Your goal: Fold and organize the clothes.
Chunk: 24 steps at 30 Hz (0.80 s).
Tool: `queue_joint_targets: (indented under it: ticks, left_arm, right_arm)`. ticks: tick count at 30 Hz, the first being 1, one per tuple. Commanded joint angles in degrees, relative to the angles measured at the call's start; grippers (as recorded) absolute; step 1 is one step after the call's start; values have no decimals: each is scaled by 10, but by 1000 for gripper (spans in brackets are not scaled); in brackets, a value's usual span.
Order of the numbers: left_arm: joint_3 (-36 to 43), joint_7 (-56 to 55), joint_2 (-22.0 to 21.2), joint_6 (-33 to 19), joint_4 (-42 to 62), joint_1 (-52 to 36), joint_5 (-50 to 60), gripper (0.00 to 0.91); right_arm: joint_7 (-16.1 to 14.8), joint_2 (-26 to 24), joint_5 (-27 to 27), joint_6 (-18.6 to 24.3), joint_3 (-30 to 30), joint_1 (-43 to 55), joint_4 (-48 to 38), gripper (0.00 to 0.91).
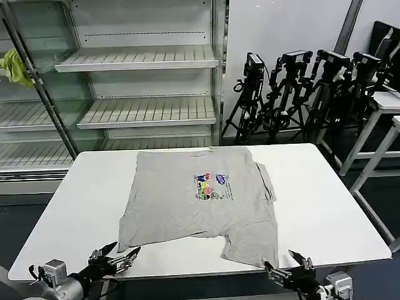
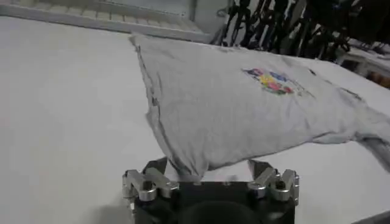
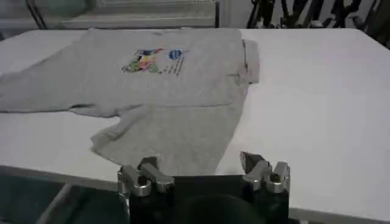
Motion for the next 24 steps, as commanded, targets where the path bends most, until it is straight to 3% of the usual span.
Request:
queue_joint_targets:
  ticks: [1, 6, 11, 13, 14, 18, 19, 20, 21, 22, 24]
  left_arm:
    - [6, 0, -2, 2, 5, -1, 13, 736]
    - [8, 1, -2, 1, 7, -4, 14, 564]
    - [7, 4, -2, 0, 7, 0, 18, 484]
    - [7, 5, -1, 0, 7, 0, 20, 353]
    - [7, 5, -1, 0, 7, 0, 20, 282]
    - [9, 6, -3, -1, 8, -1, 22, 171]
    - [10, 7, -3, -1, 8, -1, 23, 141]
    - [11, 7, -4, -2, 8, -1, 24, 121]
    - [12, 8, -5, -2, 7, 0, 25, 121]
    - [13, 8, -5, -2, 7, 0, 26, 111]
    - [13, 10, -6, -3, 6, 1, 28, 101]
  right_arm:
    - [0, 12, -11, 1, -42, 27, -18, 907]
    - [-3, 18, -22, 2, -61, 32, -24, 907]
    - [-4, 20, -25, 4, -62, 31, -30, 907]
    - [-6, 20, -28, 5, -62, 29, -30, 907]
    - [-6, 20, -29, 5, -62, 27, -30, 856]
    - [-7, 19, -34, 5, -62, 21, -29, 715]
    - [-8, 19, -35, 5, -62, 18, -28, 715]
    - [-9, 18, -38, 6, -61, 16, -28, 564]
    - [-9, 18, -39, 6, -61, 14, -27, 564]
    - [-9, 17, -39, 6, -60, 12, -27, 423]
    - [-10, 17, -40, 7, -58, 7, -26, 312]
